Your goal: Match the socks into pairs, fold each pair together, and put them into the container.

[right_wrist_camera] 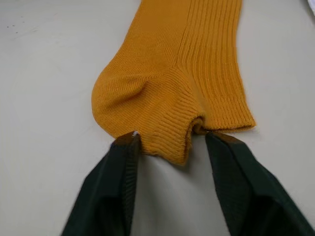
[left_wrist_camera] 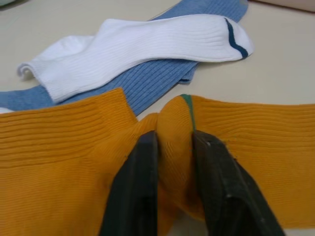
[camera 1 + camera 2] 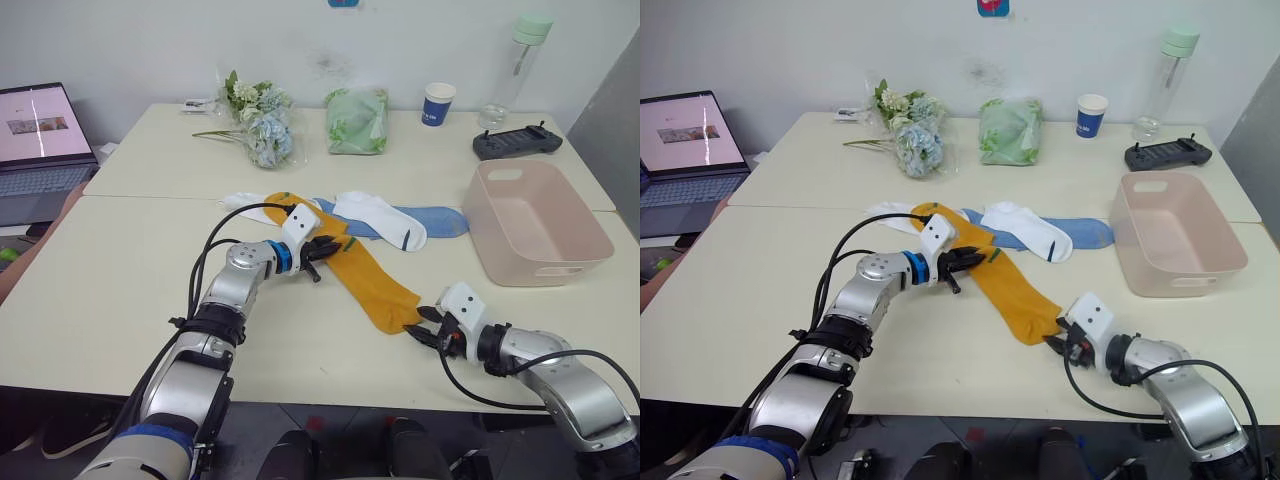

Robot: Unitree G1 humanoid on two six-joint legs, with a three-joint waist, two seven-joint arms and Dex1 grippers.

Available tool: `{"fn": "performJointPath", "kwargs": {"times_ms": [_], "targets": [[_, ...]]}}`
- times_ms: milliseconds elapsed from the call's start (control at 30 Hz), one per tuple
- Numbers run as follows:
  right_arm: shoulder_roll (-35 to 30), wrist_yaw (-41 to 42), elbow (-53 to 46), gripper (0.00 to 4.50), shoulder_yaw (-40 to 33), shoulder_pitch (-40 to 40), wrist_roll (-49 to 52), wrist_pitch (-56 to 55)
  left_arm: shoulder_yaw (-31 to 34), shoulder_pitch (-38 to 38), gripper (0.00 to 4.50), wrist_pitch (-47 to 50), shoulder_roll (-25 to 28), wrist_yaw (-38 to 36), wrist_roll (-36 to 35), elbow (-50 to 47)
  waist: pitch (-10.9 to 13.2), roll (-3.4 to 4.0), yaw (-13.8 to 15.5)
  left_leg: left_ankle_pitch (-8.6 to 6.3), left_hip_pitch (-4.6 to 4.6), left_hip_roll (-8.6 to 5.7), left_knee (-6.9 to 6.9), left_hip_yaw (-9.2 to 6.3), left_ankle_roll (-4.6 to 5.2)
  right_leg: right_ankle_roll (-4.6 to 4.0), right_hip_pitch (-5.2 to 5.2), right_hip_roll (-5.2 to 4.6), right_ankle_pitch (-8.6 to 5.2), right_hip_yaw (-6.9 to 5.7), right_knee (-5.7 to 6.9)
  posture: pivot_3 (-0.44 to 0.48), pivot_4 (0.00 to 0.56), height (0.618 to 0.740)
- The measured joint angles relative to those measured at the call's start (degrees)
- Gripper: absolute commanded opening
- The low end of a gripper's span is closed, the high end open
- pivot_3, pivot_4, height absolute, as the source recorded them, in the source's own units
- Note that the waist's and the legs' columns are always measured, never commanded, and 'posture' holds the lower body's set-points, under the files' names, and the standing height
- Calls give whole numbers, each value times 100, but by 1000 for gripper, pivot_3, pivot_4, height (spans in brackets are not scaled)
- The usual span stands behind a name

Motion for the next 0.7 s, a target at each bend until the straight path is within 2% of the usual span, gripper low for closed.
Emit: {"fn": "performJointPath", "kwargs": {"times_ms": [100, 133, 233, 367, 533, 700], "targets": [[-9, 54, 105, 189, -42, -45, 19, -70, 20, 168, 0, 19, -3, -31, -25, -366, 0, 0, -1, 0, 0, 1, 1, -1, 0, 0, 0, 0, 0, 1, 0, 0, 150, 740], [-35, 86, 143, 40, -87, -73, 21, -76, 27, 230, 0, 49, -5, -29, -48, -519, 0, 0, 0, 0, -1, 0, 2, -2, 0, 0, 0, 0, 0, 1, 1, 0, 150, 740], [-180, 203, 273, 40, -308, -191, 77, -78, 93, 458, 0, 335, 19, -5, -105, -1099, 0, 0, -3, 0, -1, 1, 4, 0, 0, 0, 0, 0, 0, 2, 2, 0, 150, 740], [-266, 500, 426, 40, -670, -337, 363, -89, 231, 1117, 0, 1032, 108, 125, -339, -2254, 0, 1, -14, 0, 0, 4, 1, -2, 0, 0, -1, 1, 0, 3, 4, 0, 150, 740], [-819, 1535, 925, 40, -846, -729, 1058, 263, 796, 2736, 0, 2560, 109, 834, -1064, -4759, 0, 2, 8, -1, 0, 4, 2, -2, 2, -1, 1, 0, 0, 5, 1, 0, 150, 740], [-1204, 2428, 1425, 40, -524, -1194, 1261, 511, 1045, 3775, 0, 3101, -286, 1525, -1527, -6068, 0, 1, 32, -4, 3, 5, 6, 0, 6, -1, 11, 0, 0, 3, -4, 0, 150, 740]]}}
